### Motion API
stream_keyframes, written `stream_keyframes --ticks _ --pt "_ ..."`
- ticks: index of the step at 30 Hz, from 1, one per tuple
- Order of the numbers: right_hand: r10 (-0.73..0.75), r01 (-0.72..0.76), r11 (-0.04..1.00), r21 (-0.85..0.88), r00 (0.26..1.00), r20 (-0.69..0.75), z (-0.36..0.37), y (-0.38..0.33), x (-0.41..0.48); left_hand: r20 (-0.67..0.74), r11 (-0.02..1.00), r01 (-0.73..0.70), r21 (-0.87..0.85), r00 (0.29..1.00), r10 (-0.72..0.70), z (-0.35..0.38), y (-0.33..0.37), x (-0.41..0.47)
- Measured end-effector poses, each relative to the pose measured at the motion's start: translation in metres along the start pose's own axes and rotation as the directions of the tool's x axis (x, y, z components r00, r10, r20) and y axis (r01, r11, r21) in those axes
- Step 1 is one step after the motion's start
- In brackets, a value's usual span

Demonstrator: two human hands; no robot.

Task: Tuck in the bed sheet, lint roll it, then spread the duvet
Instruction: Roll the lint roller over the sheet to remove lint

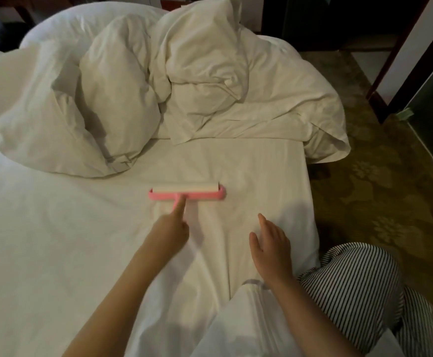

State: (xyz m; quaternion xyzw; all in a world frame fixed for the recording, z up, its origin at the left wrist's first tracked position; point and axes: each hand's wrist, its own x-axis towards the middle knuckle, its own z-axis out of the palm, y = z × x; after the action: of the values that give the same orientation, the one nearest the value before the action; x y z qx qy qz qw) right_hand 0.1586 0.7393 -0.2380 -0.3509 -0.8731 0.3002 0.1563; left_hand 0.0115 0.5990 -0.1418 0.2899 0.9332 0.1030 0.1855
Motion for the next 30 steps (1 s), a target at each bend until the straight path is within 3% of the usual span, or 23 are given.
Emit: stream_keyframes --ticks 5,15,20,25,30 --pt "0.044 -0.044 0.999 -0.001 0.999 -0.018 0.0 0.001 0.004 0.026 0.994 0.063 -0.093 0.998 -0.061 -0.035 0.033 0.072" --pt "0.056 -0.054 0.987 -0.151 0.998 0.014 0.008 -0.001 0.005 0.079 1.0 0.025 -0.01 0.997 -0.024 0.005 0.012 -0.032" --pt "0.081 -0.073 0.977 -0.199 0.996 0.035 0.013 -0.007 0.012 -0.06 0.998 0.033 -0.048 0.998 -0.036 -0.002 0.02 0.048" --pt "0.079 -0.071 0.981 -0.179 0.996 0.038 0.018 -0.006 0.015 -0.08 0.985 -0.01 -0.175 0.997 -0.004 -0.018 0.034 0.117" --pt "0.075 -0.076 0.974 -0.212 0.997 -0.01 0.019 -0.004 0.017 0.053 0.987 0.034 -0.154 0.998 -0.026 -0.022 0.03 0.077"
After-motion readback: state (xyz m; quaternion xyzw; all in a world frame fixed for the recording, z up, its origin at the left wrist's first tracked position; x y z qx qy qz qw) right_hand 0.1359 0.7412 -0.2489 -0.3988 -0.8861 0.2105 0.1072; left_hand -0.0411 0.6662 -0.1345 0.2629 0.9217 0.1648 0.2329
